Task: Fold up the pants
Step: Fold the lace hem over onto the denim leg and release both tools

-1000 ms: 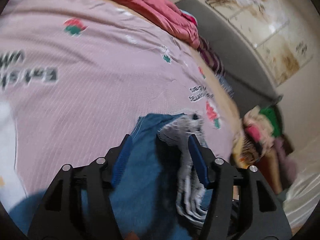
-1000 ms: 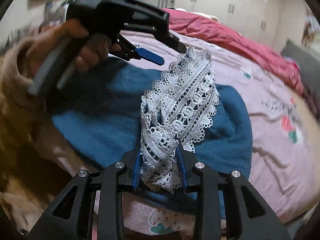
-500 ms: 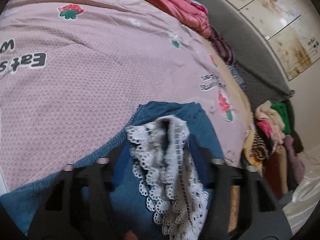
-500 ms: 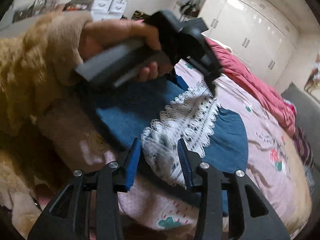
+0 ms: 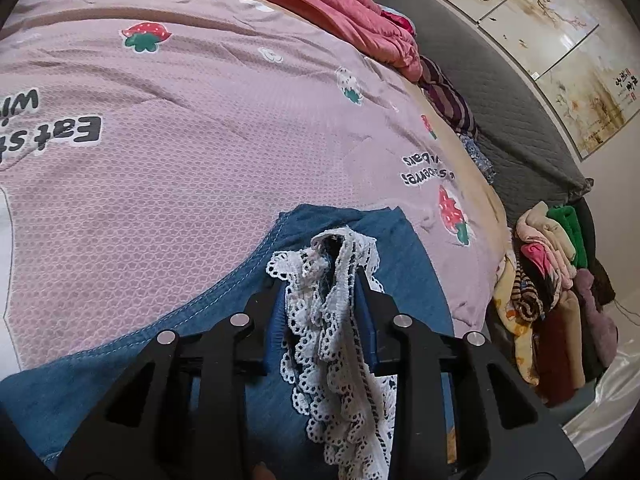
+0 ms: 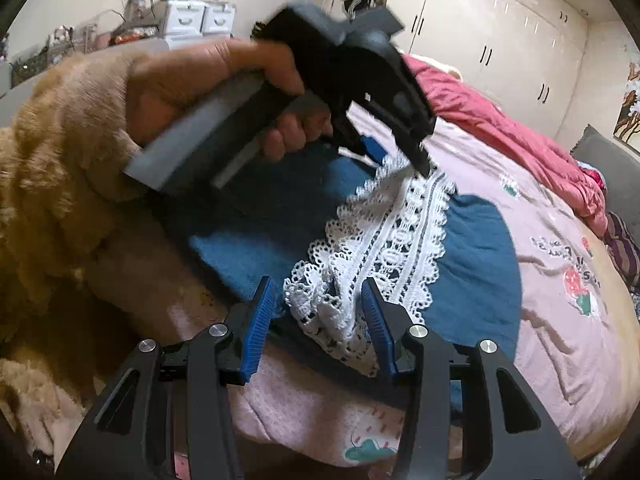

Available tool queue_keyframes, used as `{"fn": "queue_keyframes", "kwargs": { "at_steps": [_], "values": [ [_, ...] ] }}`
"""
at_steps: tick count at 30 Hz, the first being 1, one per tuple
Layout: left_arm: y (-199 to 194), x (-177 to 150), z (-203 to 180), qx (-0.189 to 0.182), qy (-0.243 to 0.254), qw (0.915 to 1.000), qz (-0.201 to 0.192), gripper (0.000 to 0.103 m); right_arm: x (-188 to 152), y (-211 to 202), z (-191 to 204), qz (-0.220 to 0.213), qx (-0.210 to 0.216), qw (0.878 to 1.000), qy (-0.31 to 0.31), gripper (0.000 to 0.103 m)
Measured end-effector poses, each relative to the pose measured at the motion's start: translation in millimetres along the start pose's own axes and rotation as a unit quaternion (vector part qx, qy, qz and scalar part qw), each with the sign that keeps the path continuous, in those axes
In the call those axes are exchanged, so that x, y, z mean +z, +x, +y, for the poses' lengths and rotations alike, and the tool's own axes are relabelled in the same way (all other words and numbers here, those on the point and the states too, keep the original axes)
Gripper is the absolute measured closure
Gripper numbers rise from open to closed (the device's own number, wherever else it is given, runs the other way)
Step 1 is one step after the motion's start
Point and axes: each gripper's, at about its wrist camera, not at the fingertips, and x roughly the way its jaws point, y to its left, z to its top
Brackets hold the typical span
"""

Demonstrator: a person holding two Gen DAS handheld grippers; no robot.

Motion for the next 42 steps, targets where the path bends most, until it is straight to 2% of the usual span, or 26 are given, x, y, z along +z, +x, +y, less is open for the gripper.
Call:
{"fn": "queue_keyframes", "kwargs": {
  "at_steps": [1, 3, 6, 7, 10, 13, 17, 19, 25, 28, 31, 33, 36, 42],
  "values": [
    [0, 0, 0, 0.001, 0.001, 1.0, 0.0, 0.081, 0, 3, 0, 0.005, -0.002, 1.0, 0.001, 0.061],
    [0, -1, 0, 0.006, 0.005, 1.0, -0.001, 0.083, 0, 7, -3, 0.011, -0.002, 1.0, 0.003, 0.076],
    [-2, -2, 0, 0.003, 0.005, 1.0, -0.003, 0.088, 2, 2, -18, 0.003, 0.027, 0.999, 0.034, 0.086],
    [-4, -2, -1, 0.0, 0.003, 1.0, -0.006, 0.089, 4, -2, -26, 0.001, 0.04, 0.998, 0.049, 0.086],
    [-19, -4, -2, -0.011, 0.007, 0.9997, -0.023, 0.089, 9, -14, -29, -0.016, 0.051, 0.998, 0.039, 0.086],
    [-30, -7, -3, 0.004, 0.016, 0.9993, -0.035, 0.089, 10, -15, -24, -0.022, 0.067, 0.997, 0.023, 0.086],
    [-29, -16, 7, 0.039, 0.015, 0.9985, -0.035, 0.089, 5, 0, -18, -0.006, 0.079, 0.997, 0.015, 0.086],
    [-24, -18, 13, 0.047, 0.011, 0.9983, -0.033, 0.089, 2, 7, -19, 0.004, 0.08, 0.997, 0.015, 0.084],
    [-21, -24, 13, 0.07, 0.023, 0.9964, -0.042, 0.079, 0, 2, -13, 0.004, 0.082, 0.997, 0.006, 0.077],
    [-26, -26, 15, 0.066, 0.022, 0.9963, -0.049, 0.073, -3, -8, -19, -0.001, 0.108, 0.994, 0.031, 0.073],
    [-38, -29, 14, 0.079, 0.028, 0.9946, -0.061, 0.067, -7, -23, -37, -0.012, 0.123, 0.99, 0.063, 0.072],
    [-50, -33, 10, 0.095, 0.04, 0.9922, -0.07, 0.064, -11, -33, -51, -0.022, 0.124, 0.989, 0.083, 0.065],
    [-64, -40, -1, 0.116, 0.057, 0.9877, -0.088, 0.057, -17, -43, -77, -0.028, 0.098, 0.989, 0.11, 0.059],
    [-68, -66, -36, 0.127, 0.099, 0.9829, -0.09, 0.054, -36, -40, -108, -0.009, 0.037, 0.989, 0.143, 0.055]
  ]
}}
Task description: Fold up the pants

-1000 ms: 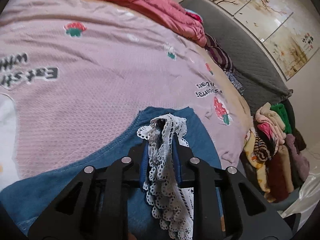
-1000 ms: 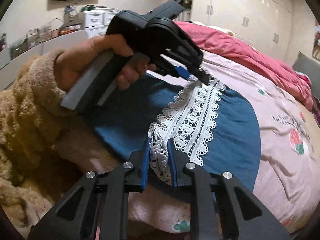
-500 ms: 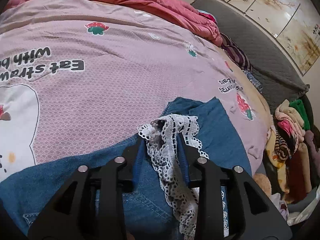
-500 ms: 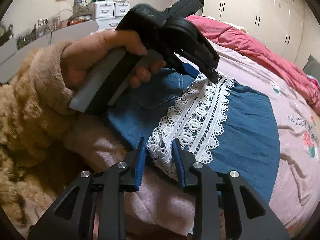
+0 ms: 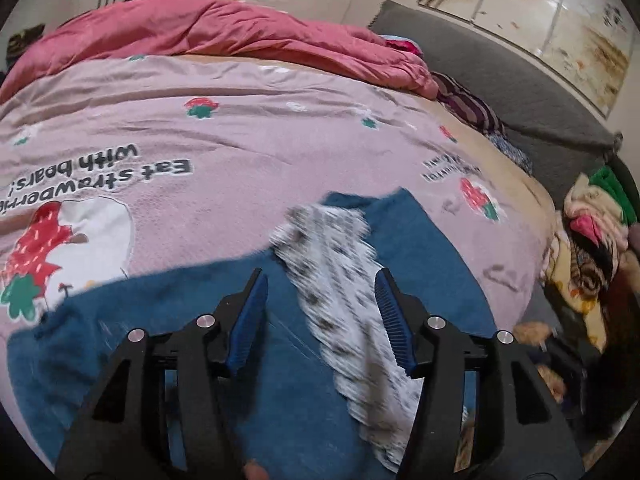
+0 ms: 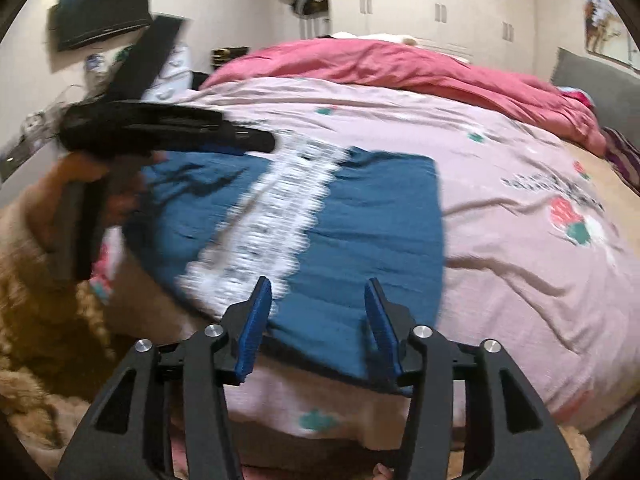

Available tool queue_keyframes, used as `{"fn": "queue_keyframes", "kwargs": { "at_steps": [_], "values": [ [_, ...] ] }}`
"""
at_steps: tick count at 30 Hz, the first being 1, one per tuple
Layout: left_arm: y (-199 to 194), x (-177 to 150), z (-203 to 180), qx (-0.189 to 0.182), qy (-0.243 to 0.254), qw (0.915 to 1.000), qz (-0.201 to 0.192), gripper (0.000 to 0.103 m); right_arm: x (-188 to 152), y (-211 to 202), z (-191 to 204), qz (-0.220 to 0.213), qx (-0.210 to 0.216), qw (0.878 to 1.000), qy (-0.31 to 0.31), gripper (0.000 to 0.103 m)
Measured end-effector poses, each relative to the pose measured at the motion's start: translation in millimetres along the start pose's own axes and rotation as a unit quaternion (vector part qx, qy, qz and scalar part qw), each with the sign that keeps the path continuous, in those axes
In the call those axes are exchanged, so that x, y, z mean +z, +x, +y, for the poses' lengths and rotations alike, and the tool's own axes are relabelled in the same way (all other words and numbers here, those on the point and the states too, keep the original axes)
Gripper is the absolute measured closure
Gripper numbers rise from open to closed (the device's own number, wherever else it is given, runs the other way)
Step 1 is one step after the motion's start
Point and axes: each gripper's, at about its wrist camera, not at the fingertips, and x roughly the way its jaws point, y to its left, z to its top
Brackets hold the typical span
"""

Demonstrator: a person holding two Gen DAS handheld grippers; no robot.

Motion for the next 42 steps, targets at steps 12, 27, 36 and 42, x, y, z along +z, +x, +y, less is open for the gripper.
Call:
{"fn": "queue_keyframes", "kwargs": {
  "at_steps": [12, 27, 36, 42],
  "values": [
    [32, -45, -37, 0.067, 0.054, 0.9957, 0.035, 0.046, -21, 30, -17, 0.041, -0.022, 0.998, 0.035, 0.048],
    [18, -49, -36, 0.069, 0.027, 0.9968, 0.032, 0.044, -21, 29, -17, 0.038, -0.018, 0.998, 0.04, 0.046],
    [4, -48, -35, 0.073, 0.02, 0.9968, 0.025, 0.039, -16, 21, -13, 0.039, -0.021, 0.998, 0.043, 0.04],
    [-6, -49, -34, 0.081, 0.018, 0.9964, 0.019, 0.036, -9, 8, -14, 0.025, -0.028, 0.998, 0.048, 0.03]
  ]
}}
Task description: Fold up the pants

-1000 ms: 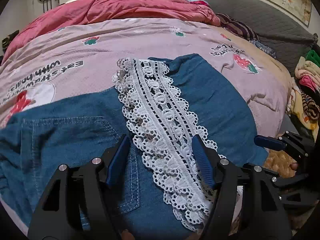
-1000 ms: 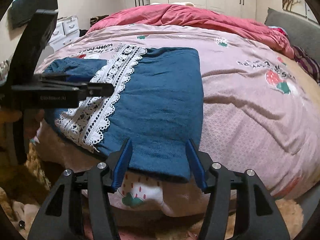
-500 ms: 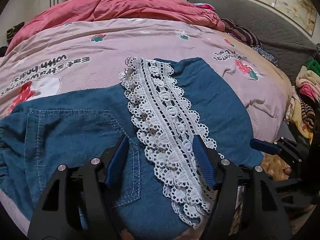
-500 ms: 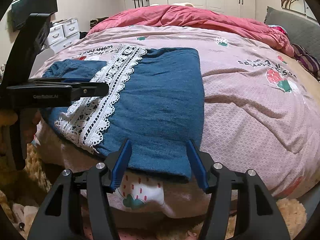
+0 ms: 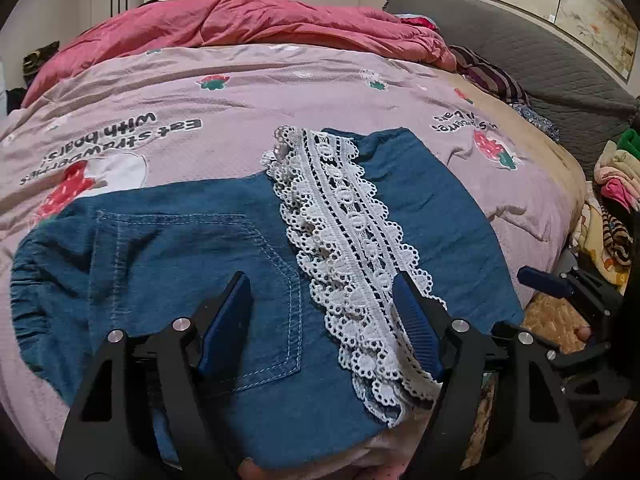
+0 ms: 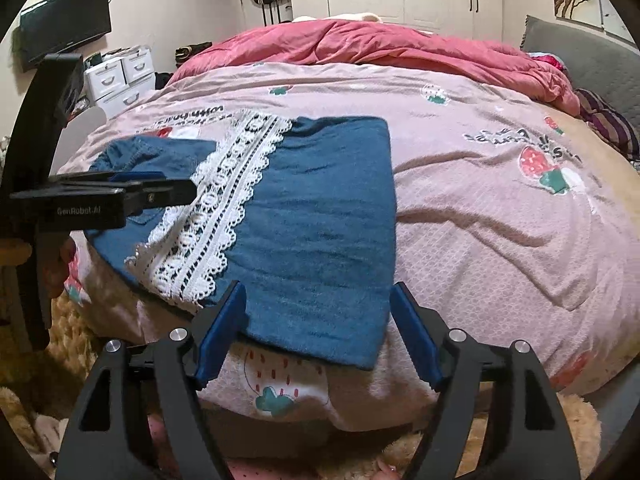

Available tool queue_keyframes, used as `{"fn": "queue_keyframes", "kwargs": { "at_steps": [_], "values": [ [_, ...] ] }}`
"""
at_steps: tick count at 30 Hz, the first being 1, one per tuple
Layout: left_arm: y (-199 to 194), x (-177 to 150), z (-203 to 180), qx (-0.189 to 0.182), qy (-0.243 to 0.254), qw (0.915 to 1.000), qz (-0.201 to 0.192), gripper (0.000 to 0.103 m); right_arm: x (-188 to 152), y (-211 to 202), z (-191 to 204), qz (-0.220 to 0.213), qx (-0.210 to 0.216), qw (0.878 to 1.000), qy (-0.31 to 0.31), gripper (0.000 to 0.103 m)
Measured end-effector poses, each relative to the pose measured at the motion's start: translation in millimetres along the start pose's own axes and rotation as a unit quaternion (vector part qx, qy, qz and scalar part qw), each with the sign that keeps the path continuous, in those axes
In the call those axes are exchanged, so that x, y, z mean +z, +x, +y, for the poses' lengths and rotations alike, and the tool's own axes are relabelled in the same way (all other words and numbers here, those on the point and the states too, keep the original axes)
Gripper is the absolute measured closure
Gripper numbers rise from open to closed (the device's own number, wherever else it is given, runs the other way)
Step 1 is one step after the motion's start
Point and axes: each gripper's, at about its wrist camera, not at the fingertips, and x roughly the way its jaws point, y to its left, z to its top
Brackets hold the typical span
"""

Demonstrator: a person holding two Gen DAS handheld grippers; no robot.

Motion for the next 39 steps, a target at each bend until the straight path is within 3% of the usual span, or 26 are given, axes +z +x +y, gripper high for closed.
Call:
{"fn": "queue_keyframes", "kwargs": {
  "at_steps": [7, 14, 17, 33, 39],
  "values": [
    [-13, 0, 3, 0.002, -0.001, 0.9999, -0.011, 0.029, 6, -10, 0, -0.011, -0.009, 1.0, 0.002, 0.022],
    [-30, -2, 12, 0.018, -0.007, 0.9995, -0.026, 0.023, 18, -17, 2, -0.023, -0.009, 1.0, 0.008, 0.022],
    [-40, -3, 19, 0.029, -0.012, 0.9988, -0.036, 0.021, 24, -18, 5, -0.031, -0.007, 0.999, 0.011, 0.009],
    [-76, -17, 75, 0.076, -0.063, 0.9932, -0.061, 0.017, 76, -3, 46, -0.046, 0.027, 0.998, -0.035, 0.009],
    [-81, -29, 98, 0.091, -0.087, 0.9904, -0.057, 0.014, 99, 12, 69, -0.038, 0.06, 0.996, -0.055, 0.009]
  ]
}}
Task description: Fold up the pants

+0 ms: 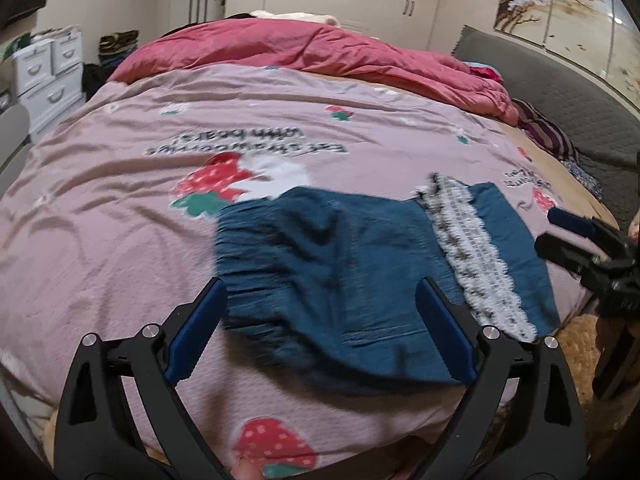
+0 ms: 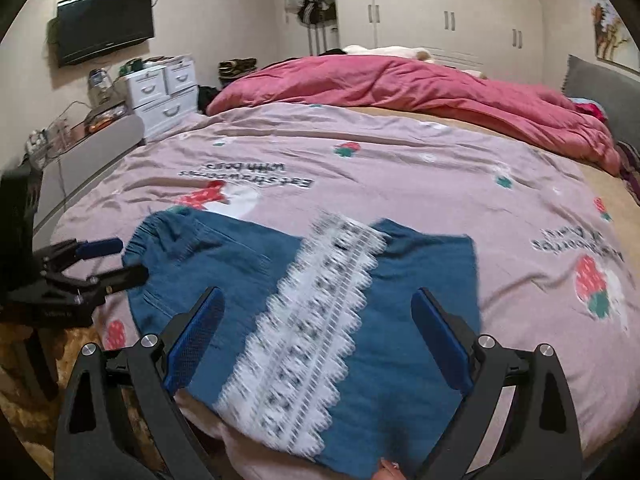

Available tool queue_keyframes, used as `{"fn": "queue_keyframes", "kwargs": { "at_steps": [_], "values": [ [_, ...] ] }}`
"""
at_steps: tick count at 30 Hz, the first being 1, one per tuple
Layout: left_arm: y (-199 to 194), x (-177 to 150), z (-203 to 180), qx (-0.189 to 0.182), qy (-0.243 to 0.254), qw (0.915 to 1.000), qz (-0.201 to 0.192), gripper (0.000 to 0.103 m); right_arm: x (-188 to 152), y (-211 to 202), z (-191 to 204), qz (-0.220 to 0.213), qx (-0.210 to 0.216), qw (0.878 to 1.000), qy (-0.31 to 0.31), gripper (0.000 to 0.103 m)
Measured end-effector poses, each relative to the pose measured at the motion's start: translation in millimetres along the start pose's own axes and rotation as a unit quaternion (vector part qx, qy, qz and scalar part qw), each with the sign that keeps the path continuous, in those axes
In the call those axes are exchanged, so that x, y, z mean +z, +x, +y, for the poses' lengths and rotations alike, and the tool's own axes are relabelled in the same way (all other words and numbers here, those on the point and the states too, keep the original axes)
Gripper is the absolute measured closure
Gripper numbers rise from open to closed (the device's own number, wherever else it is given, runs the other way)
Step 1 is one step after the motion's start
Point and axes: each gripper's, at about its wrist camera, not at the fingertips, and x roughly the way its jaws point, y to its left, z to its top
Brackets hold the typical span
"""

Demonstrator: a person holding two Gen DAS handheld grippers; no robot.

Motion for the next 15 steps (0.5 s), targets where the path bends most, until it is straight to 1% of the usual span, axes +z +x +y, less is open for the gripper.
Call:
{"fn": "queue_keyframes", "kwargs": {
  "at_steps": [3, 7, 8, 10, 12, 13, 15],
  "values": [
    [-1, -7, 19, 0.001, -0.023, 0.9997, 0.007, 0.014, 13, 13, 11, 0.009, 0.021, 1.0, -0.013, 0.009],
    [2, -17, 40, -0.001, -0.052, 0.9985, 0.019, 0.014, 28, 34, 32, 0.024, 0.042, 0.998, -0.048, 0.009],
    [3, -19, 44, -0.006, -0.06, 0.9979, 0.023, 0.014, 32, 40, 37, 0.028, 0.047, 0.997, -0.057, 0.009],
    [9, -24, 53, -0.035, -0.088, 0.9949, 0.033, 0.014, 39, 51, 47, 0.036, 0.061, 0.995, -0.075, 0.009],
    [12, -28, 59, -0.053, -0.109, 0.9919, 0.036, 0.015, 46, 63, 56, 0.047, 0.073, 0.992, -0.09, 0.009],
    [14, -29, 60, -0.059, -0.116, 0.9909, 0.036, 0.017, 50, 71, 62, 0.054, 0.081, 0.99, -0.099, 0.009],
    [16, -31, 63, -0.07, -0.13, 0.9885, 0.032, 0.029, 56, 81, 70, 0.066, 0.094, 0.987, -0.113, 0.009]
  ]
}}
